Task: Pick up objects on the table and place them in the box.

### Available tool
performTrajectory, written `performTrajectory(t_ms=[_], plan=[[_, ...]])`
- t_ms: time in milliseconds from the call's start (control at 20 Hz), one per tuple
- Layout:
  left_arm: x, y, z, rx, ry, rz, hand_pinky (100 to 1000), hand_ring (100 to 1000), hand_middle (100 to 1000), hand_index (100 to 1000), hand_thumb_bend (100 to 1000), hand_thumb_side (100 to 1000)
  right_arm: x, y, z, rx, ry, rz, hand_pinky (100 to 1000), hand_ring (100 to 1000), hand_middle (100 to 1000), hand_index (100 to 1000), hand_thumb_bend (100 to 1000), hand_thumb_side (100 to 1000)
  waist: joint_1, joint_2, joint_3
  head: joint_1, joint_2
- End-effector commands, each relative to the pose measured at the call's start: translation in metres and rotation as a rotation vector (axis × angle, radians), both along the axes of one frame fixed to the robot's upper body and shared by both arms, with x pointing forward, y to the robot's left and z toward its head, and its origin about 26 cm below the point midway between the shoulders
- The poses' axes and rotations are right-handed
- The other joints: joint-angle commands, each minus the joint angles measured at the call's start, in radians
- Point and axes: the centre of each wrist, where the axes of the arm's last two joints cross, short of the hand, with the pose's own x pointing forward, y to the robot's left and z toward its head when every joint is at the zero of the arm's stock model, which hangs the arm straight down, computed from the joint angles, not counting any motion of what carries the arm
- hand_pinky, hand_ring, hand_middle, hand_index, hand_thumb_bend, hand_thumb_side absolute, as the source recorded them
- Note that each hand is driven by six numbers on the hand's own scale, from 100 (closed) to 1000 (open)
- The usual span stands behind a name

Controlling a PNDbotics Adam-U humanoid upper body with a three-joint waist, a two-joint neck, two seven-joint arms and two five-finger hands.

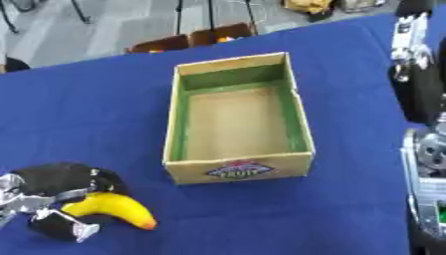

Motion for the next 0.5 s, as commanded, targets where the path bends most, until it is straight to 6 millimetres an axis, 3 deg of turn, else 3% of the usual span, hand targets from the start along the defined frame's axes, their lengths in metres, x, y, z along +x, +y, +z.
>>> performTrajectory(t_ms=[50,250,500], plan=[[0.0008,0.004,0.0026,0.018,-0.033,0.003,565,667,765,839,100,423,-0.003,-0.0019,0.009,-0.013,-0.034,0.003,742,818,517,835,100,1000,-0.006,-0.015,0.0,0.003,-0.011],[0.0016,0.0042,0.0011,-0.005,-0.053,0.008,480,594,702,791,100,417,-0.003,-0.0021,0.009,-0.008,-0.035,0.007,743,818,516,836,100,1000,-0.006,-0.015,0.0,0.002,-0.01],[0.002,0.0041,0.001,-0.03,-0.079,0.016,443,569,664,757,100,404,-0.003,-0.0024,0.0091,-0.006,-0.036,0.008,743,818,515,836,100,1000,-0.006,-0.014,-0.002,0.0,-0.01]])
